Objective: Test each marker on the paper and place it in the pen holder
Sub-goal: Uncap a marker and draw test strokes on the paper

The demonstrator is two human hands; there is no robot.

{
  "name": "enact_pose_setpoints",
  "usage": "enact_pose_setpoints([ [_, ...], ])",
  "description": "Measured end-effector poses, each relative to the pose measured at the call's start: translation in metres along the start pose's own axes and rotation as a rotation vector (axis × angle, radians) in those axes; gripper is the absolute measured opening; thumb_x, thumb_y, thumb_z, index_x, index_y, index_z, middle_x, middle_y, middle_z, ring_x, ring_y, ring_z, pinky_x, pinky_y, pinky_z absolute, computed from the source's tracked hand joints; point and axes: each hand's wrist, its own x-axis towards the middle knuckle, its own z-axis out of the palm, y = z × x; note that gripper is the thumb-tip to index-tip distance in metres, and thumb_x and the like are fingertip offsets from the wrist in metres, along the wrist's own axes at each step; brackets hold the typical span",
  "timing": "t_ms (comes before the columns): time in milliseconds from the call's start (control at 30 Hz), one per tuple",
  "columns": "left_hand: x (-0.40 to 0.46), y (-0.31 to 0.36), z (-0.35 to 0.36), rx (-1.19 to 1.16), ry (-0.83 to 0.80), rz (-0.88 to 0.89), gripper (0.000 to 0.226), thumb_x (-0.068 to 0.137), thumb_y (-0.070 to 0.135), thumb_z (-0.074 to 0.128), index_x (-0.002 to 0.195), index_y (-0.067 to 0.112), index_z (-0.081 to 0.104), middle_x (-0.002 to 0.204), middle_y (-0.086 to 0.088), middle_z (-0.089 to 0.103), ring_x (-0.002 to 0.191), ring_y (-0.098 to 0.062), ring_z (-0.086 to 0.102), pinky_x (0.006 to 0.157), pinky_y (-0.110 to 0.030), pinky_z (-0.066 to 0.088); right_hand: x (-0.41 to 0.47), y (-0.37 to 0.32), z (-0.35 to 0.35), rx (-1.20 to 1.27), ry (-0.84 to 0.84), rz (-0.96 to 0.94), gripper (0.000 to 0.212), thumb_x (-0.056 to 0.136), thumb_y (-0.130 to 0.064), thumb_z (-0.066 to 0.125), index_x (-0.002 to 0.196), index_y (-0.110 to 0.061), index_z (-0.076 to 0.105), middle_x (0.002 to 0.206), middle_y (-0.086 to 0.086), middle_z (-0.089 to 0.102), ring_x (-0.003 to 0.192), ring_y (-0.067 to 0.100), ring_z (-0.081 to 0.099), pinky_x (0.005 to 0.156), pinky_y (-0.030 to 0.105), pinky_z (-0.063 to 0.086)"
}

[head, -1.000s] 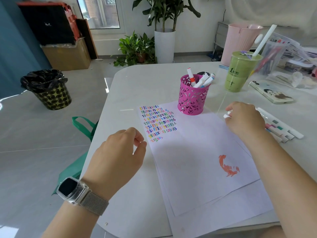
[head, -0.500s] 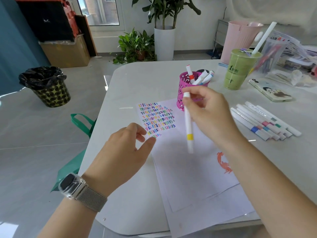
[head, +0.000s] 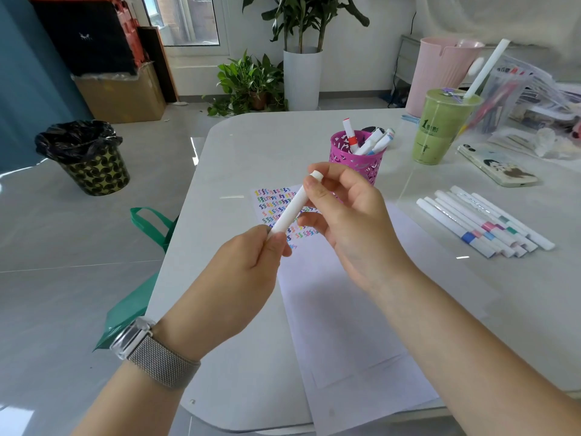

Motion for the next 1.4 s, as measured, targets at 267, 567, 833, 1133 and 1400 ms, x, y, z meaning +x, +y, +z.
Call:
enact_pose_setpoints([
  [267, -0.005, 0.007, -0.001, 0.141, 0.103, 0.141, 0.031, 0.093, 0.032, 0.037, 0.076, 0.012, 0.053, 0.050, 0.006, 0.038, 0.047, -0.009, 0.038, 0.043, -0.018, 0.032, -0.004, 0.002, 0.005, -0.015, -0.180, 0.068, 0.013, 0.098, -0.016, 0.052, 0.109, -0.018, 0.055, 0.078, -0.004, 0.072, 0.074, 0.012, 0.065, 0.066, 0.025, 0.048],
  [567, -0.004, 0.013, -0.004, 0.104, 0.076, 0.149, 0.031, 0.095, 0.030, 0.040, 0.069, 0.020, 0.054, 0.041, 0.016, 0.043, 0.039, -0.007, 0.039, 0.040, -0.013, 0.029, -0.005, 0.003, 0.007, -0.066, -0.198, 0.100, 0.014, 0.101, -0.021, 0.045, 0.089, -0.014, 0.048, 0.075, -0.004, 0.070, 0.058, 0.012, 0.042, 0.060, 0.029, 0.036],
  [833, -0.004, 0.018, -0.004, -0.074, 0.027, 0.055, 0.035, 0.096, 0.029, 0.040, 0.065, 0.025, 0.055, 0.035, 0.018, 0.043, 0.030, -0.001, 0.038, 0.035, -0.008, 0.025, -0.008, 0.003, 0.009, -0.008, -0.212, 0.079, 0.011, 0.102, -0.017, 0.042, 0.093, -0.010, 0.044, 0.067, -0.003, 0.066, 0.049, 0.014, 0.042, 0.057, 0.034, 0.035],
  [1133, -0.001, 0.012, -0.005, -0.272, -0.083, -0.132, 0.039, 0.095, 0.037, 0.042, 0.070, 0.014, 0.060, 0.043, 0.008, 0.023, 0.034, -0.010, 0.018, 0.038, -0.015, 0.019, -0.010, 0.007, 0.014, 0.003, -0.170, 0.114, 0.018, 0.101, -0.015, 0.043, 0.084, -0.010, 0.045, 0.062, -0.004, 0.063, 0.042, 0.012, 0.044, 0.053, 0.031, 0.037],
  [1400, -0.011, 0.020, 0.004, -0.635, -0.315, -0.232, 0.031, 0.095, 0.034, 0.042, 0.075, 0.012, 0.051, 0.052, 0.007, 0.025, 0.044, -0.009, 0.019, 0.038, -0.016, 0.025, -0.015, 0.001, 0.014, -0.149, -0.077, -0.081, 0.019, 0.096, -0.010, 0.052, 0.080, -0.014, 0.042, 0.050, -0.004, 0.054, 0.043, 0.013, 0.045, 0.041, 0.020, 0.037],
])
